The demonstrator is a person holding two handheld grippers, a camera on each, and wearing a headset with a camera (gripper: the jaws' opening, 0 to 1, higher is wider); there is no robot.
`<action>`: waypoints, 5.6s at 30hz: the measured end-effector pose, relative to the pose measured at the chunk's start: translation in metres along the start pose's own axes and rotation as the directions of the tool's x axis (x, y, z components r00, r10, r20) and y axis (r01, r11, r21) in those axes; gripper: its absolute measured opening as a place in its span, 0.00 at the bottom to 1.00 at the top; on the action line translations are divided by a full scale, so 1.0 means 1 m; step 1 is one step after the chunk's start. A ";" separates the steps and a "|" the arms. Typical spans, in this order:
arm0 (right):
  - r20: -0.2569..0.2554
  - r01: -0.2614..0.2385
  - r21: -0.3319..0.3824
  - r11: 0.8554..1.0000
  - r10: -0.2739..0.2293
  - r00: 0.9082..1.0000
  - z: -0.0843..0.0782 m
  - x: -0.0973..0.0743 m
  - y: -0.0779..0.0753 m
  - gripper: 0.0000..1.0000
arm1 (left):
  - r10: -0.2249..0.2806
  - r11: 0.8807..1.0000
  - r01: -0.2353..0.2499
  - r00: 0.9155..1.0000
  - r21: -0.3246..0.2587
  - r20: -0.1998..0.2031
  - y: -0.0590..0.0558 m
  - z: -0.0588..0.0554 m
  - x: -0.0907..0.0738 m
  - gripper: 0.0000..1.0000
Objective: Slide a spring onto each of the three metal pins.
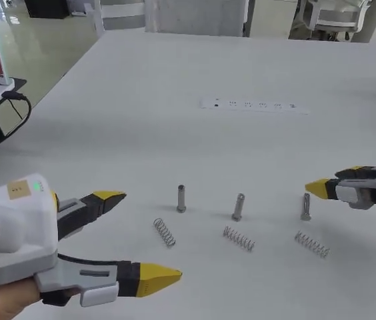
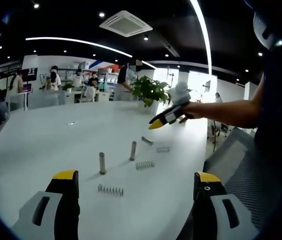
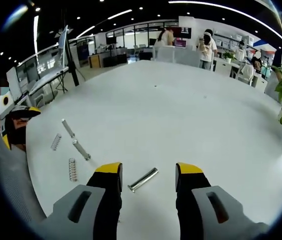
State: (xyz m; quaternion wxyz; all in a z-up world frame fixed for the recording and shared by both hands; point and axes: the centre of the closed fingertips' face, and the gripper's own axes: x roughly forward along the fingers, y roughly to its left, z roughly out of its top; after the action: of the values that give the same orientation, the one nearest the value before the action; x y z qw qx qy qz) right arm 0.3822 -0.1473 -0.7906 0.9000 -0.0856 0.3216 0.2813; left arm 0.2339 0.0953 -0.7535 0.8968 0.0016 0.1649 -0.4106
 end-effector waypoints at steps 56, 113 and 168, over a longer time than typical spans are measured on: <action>-0.215 0.055 0.168 0.984 -0.018 0.977 -0.034 0.046 0.006 0.17 | -0.006 1.000 0.005 1.000 -0.020 -0.013 0.006 -0.009 -0.002 0.88; -0.342 0.113 0.069 0.991 -0.083 0.936 -0.033 0.054 0.012 0.05 | 0.004 0.999 -0.003 1.000 -0.043 0.014 0.012 -0.007 -0.008 0.86; -0.160 0.091 0.077 0.993 -0.078 0.984 -0.021 0.003 0.023 0.05 | -0.048 0.999 0.048 0.999 -0.001 0.013 -0.007 0.003 0.003 0.84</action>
State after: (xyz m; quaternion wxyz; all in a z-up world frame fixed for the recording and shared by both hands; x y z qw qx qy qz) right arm 0.3602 -0.1341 -0.8085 0.8859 -0.0829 0.3991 0.2214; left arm 0.2319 0.0878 -0.7503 0.8877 -0.0056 0.1592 -0.4321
